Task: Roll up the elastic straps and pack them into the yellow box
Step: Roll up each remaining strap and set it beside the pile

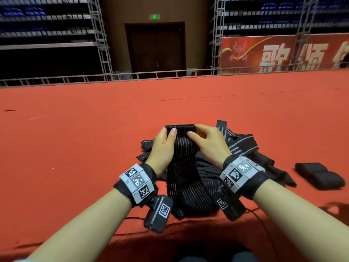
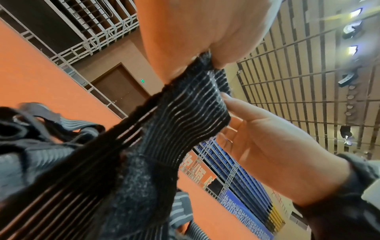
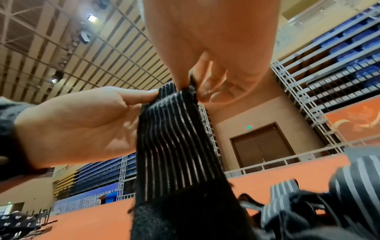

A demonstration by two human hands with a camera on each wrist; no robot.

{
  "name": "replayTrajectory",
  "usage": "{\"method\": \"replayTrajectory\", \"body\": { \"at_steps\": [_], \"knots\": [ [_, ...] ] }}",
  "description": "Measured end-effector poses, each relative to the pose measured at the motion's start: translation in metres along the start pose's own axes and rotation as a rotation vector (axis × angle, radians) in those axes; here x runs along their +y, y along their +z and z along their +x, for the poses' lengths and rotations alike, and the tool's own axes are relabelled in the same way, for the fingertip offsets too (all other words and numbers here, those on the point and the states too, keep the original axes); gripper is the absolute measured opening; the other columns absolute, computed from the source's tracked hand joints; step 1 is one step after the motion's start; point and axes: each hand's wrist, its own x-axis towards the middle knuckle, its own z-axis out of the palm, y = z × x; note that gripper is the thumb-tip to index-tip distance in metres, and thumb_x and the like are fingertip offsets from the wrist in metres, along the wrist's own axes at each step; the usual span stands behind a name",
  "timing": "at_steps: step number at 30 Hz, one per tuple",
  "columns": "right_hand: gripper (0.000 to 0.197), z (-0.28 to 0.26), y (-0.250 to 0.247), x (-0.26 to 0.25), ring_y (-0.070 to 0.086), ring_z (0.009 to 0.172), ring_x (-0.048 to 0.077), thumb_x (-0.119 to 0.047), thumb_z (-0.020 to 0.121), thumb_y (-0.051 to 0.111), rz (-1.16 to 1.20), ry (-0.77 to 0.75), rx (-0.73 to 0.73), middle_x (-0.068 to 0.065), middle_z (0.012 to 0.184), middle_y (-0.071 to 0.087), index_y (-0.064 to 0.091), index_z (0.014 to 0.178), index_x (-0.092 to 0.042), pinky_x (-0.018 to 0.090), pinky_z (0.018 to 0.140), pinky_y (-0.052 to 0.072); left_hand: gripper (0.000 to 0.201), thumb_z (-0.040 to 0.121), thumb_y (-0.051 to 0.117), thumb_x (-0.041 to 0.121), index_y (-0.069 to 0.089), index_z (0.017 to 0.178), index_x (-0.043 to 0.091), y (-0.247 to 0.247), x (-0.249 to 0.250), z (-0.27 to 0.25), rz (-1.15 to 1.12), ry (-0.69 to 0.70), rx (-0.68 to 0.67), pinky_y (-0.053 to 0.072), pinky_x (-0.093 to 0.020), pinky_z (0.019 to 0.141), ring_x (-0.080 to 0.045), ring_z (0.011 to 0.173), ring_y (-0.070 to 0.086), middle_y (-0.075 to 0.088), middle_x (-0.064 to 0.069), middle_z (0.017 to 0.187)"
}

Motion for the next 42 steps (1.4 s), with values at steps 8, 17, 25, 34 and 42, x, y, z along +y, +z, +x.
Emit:
{"method": "replayTrajectory", "body": {
  "at_steps": [8,17,25,34,42],
  "knots": [
    [0.020,0.018,-0.035,-0.086,0.059,0.086,0.000,-0.029,0.100,0.047,0.086,-0.200,-0.046,-0.008,0.097,0.062,0.050,0.113,-0.013,0.016,0.077,0.046,0.022,0.105,0.032,0.019,0.051,0.109,0.008,0.006,0.088,0.008,-0.069,0.138,0.013,0.050,-0.032,0.086,-0.014,0.093,0.058,0.059,-0.007,0.101],
    [0.006,0.021,-0.048,-0.130,0.058,0.081,0.001,-0.024,0.103,0.040,0.242,-0.236,-0.010,-0.005,0.092,0.057,0.043,0.103,-0.019,0.027,0.079,0.050,0.024,0.104,0.037,0.023,0.052,0.113,0.007,0.002,0.143,0.009,-0.127,0.125,-0.013,0.051,-0.041,0.095,-0.020,0.102,0.064,0.063,-0.012,0.112],
    [0.010,-0.007,-0.017,-0.075,0.062,0.087,0.005,-0.021,0.101,0.046,0.347,-0.054,0.023,-0.007,0.095,0.062,0.050,0.108,-0.015,0.027,0.080,0.049,0.020,0.101,0.044,0.024,0.058,0.112,0.014,-0.008,0.063,-0.015,0.215,0.166,-0.062,0.050,-0.047,0.092,-0.022,0.101,0.064,0.067,-0.008,0.108],
    [0.017,-0.048,0.039,0.046,0.064,0.082,0.020,-0.012,0.099,0.050,0.481,0.365,-0.268,0.014,0.096,0.071,0.065,0.106,-0.009,0.033,0.073,0.051,0.032,0.102,0.043,0.024,0.061,0.091,-0.001,-0.013,-0.067,-0.036,0.100,-0.230,0.061,0.047,-0.035,0.074,-0.018,0.079,0.060,0.064,-0.010,0.085],
    [0.021,-0.054,0.066,0.095,0.061,0.053,0.005,-0.004,0.097,0.049,0.598,0.627,-0.226,0.002,0.075,0.070,0.066,0.109,-0.003,0.017,0.048,0.046,0.014,0.099,0.047,0.010,0.058,0.095,0.002,-0.016,-0.130,-0.026,0.208,-0.345,-0.031,0.047,-0.016,0.068,-0.010,0.075,0.057,0.062,-0.003,0.085]
  ]
}}
